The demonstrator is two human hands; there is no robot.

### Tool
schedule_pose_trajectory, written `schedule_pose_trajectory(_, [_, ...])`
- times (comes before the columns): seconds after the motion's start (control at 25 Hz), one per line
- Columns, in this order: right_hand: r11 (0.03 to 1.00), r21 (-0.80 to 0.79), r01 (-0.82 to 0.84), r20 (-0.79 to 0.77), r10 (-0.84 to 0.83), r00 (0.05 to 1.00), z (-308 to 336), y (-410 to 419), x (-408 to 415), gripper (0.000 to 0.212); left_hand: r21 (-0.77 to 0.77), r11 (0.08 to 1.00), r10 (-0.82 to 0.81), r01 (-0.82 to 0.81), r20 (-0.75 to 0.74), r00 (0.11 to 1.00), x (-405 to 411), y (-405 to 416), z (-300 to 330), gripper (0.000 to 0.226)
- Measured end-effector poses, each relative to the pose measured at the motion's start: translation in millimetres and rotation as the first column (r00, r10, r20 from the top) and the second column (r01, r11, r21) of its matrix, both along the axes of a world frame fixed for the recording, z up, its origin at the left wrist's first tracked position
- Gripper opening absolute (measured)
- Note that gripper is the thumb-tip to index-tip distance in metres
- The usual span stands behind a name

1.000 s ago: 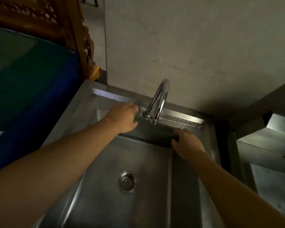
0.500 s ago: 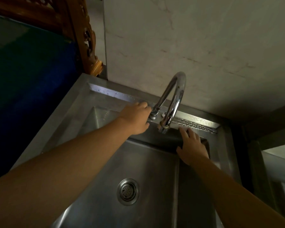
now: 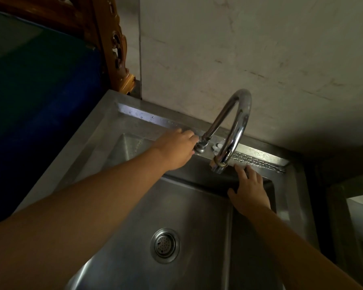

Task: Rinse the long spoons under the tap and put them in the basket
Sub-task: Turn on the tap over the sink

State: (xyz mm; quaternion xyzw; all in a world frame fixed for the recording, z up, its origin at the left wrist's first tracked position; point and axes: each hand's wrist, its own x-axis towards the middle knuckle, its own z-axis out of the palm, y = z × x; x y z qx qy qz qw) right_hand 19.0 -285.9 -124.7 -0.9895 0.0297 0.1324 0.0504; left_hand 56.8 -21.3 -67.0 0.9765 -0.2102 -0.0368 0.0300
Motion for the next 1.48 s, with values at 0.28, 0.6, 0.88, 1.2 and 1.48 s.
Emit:
schedule_pose_trajectory(0.28, [1.000,-0.009,-0.008,-0.003,0.008,1.000,-1,-1,0,0.095,0.027,0.999,-0.023,0.023,-0.010,1.000,4,1,-2,0.044])
schedule_pose_trajectory(0.6, [1.000,-0.022,-0.011,0.001,0.012,1.000,-1,0,2,0.096,0.038,0.999,-0.027,0.029,-0.051,0.998,10,4,-2,0.044])
schedule_pose_trajectory(0.88, [1.000,-0.029,0.000,-0.010,-0.001,1.000,1,2,3,0.098,0.047,0.998,-0.044,0.047,-0.064,0.997,13,4,3,0.042])
schedule_pose_trajectory(1.2, [0.999,-0.031,-0.010,-0.034,0.009,0.999,6,3,1,0.096,0.057,0.998,-0.034,0.039,-0.093,0.995,15,3,7,0.039])
schedule_pose_trajectory(1.48, [1.000,-0.024,-0.010,-0.037,0.009,0.999,6,3,2,0.096,0.020,0.999,-0.031,0.034,-0.107,0.994,17,2,8,0.039])
